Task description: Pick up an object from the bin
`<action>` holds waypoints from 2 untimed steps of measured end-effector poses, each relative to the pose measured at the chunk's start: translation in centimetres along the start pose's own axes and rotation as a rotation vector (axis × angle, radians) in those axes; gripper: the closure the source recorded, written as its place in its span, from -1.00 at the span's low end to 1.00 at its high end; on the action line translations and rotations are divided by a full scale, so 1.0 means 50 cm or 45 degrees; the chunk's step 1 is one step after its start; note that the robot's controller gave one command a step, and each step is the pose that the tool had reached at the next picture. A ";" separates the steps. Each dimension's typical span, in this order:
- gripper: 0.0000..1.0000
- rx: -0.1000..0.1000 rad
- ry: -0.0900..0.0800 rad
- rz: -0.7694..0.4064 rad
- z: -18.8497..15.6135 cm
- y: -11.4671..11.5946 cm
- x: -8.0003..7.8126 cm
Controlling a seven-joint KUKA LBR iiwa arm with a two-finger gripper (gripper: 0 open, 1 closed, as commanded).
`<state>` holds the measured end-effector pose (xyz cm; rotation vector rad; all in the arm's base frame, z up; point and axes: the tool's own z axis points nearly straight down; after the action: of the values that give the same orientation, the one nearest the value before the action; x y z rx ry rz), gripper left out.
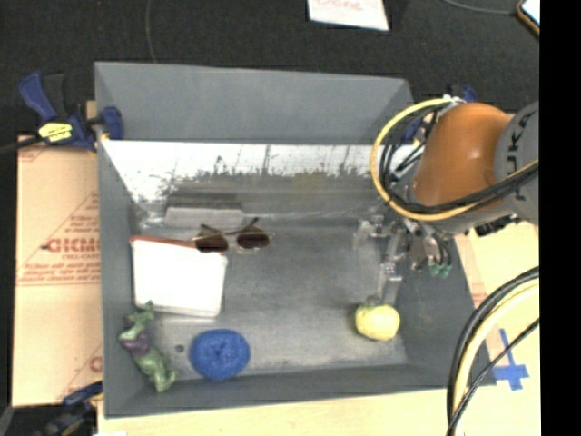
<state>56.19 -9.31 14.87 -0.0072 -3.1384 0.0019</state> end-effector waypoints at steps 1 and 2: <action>-1.00 0.002 -0.009 -0.005 -0.007 0.000 -0.004; -1.00 -0.005 -0.010 -0.378 0.139 -0.056 0.085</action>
Offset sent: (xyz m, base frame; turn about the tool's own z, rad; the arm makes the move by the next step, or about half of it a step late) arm -0.0466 -0.0302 -0.0787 -0.3001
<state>51.90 -12.08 7.94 0.4587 -3.1126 -0.0048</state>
